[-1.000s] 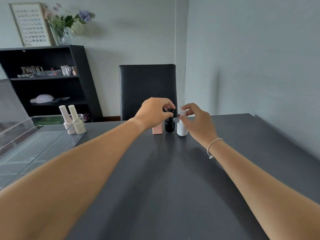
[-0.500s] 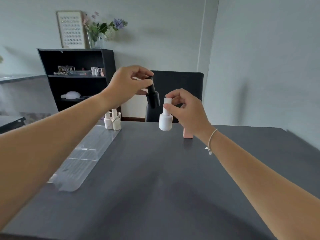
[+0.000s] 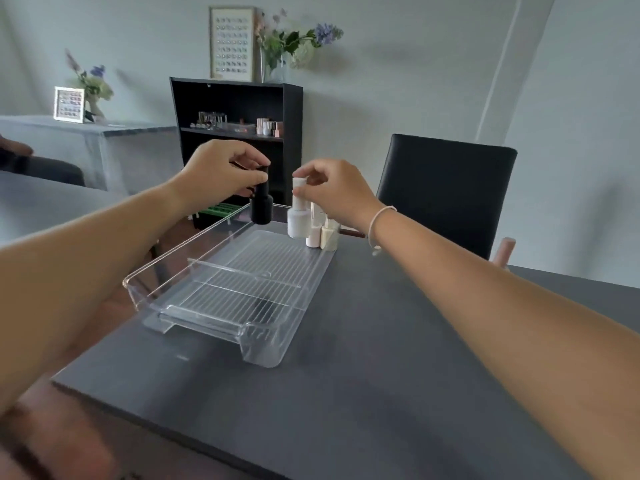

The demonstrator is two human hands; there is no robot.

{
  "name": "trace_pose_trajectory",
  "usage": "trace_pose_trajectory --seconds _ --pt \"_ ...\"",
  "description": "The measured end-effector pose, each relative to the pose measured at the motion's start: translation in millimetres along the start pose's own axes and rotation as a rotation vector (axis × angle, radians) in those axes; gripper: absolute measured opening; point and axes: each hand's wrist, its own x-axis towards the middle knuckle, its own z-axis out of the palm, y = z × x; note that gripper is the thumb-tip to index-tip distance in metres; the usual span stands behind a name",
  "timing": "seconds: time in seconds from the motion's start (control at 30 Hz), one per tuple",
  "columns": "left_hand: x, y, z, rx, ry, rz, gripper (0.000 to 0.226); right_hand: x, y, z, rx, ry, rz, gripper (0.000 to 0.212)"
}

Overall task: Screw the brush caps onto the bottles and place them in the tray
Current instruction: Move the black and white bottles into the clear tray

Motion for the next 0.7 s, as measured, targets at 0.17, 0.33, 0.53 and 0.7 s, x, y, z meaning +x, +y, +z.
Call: trace_pose_trajectory --seconds 0.17,0.33,0.53,0.7 --pt "0.3 -26.4 9.2 0.095 -0.048 -0.037 0.021 20.7 9.3 20.2 -0.163 -0.142 0.035 0.012" --pt "9.2 -42.3 25.1 0.040 -0.083 -0.077 0.020 35.4 18.9 28.8 -0.427 -0.210 -0.005 0.014" --pt "25.8 -54.2 43.7 0.007 -0.080 -0.129 0.020 49.3 34.3 35.7 -0.631 -0.226 -0.027 0.019" --pt "32.9 -58.7 55.5 -0.001 -0.067 -0.159 0.021 54.3 42.6 39.7 -0.692 -0.201 -0.063 0.021"
